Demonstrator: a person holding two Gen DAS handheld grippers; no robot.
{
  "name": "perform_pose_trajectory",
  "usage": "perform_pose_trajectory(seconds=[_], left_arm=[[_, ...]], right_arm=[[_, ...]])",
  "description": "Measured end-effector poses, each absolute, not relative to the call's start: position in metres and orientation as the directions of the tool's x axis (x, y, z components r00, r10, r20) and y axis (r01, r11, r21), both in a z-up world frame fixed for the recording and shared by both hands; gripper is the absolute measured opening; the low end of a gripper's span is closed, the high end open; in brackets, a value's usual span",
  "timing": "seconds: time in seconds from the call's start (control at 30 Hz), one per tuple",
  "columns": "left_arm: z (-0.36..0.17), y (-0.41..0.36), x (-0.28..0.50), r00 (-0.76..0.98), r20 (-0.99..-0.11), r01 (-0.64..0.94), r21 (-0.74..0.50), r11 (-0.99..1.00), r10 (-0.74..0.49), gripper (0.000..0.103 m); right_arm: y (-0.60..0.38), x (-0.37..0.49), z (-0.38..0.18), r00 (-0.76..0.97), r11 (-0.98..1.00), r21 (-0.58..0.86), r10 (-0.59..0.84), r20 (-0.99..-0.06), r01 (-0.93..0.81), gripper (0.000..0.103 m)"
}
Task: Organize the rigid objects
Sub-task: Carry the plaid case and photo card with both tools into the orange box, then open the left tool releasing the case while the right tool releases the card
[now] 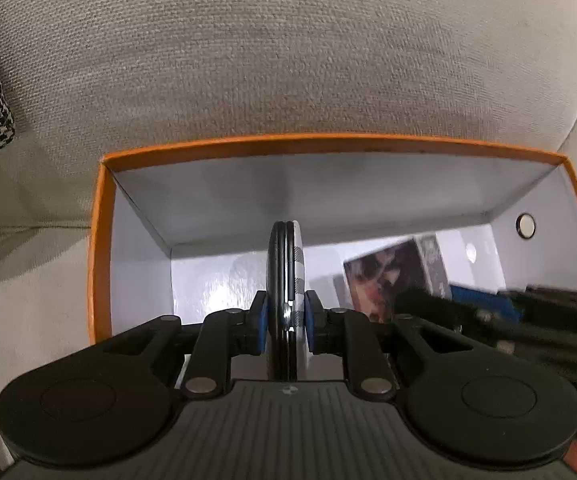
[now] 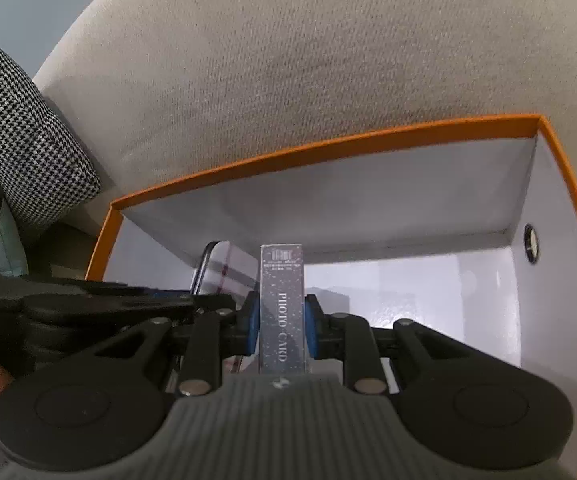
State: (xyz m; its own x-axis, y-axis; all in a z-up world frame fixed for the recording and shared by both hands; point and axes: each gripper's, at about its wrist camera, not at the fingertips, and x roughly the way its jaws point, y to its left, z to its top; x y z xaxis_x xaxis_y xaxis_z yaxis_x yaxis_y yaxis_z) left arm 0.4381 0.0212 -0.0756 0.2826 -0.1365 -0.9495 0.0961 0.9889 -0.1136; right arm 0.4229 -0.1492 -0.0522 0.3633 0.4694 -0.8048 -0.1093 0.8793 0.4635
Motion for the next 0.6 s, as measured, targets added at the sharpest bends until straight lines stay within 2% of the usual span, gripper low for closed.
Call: perform_pose_trajectory(seconds=[0.27,0.6], left_arm=[[-0.051,0.013,0.427,0.350,-0.935,0.196,0.009,0.981,-0.062,0.030],[0.016,0.061,0.409,0.496,-0.854,0.167,-0.085,0.982,-0.158,0.034]], right_arm=[[-0.140,0.429,-0.056,0.345,0.880,0.461,0.470,-0.812,-0.114,0.023],[-0.118,0.435,-0.064,0.307,0.892,0.445,0.445,-0.841,-0.077,0.023]])
